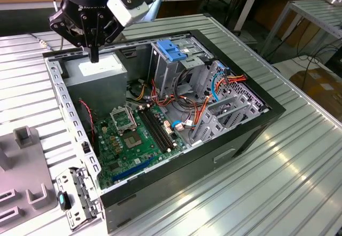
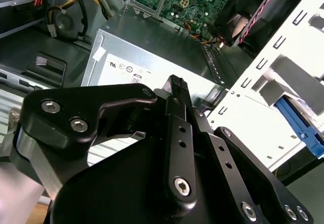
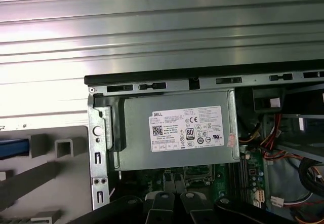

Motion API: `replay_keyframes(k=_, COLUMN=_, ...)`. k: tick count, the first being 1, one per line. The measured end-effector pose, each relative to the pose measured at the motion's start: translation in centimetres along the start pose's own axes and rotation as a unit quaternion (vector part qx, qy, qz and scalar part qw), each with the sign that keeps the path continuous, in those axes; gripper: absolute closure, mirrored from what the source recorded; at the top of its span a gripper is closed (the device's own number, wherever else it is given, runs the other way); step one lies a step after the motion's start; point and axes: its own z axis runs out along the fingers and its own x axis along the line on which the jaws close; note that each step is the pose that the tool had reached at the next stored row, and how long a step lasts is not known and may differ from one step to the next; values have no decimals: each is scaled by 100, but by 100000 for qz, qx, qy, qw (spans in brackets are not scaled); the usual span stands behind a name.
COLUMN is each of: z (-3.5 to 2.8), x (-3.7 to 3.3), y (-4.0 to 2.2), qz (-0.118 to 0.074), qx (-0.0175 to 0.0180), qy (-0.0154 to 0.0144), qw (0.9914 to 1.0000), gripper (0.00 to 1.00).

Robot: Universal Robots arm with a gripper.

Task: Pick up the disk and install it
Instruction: 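Reach for the disk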

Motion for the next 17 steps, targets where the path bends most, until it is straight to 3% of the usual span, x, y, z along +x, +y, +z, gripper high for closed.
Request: replay_keyframes(k=17, z=12, x=77, y=-6, qz=42, qx=64, qy=844, qw=99996, gripper=89)
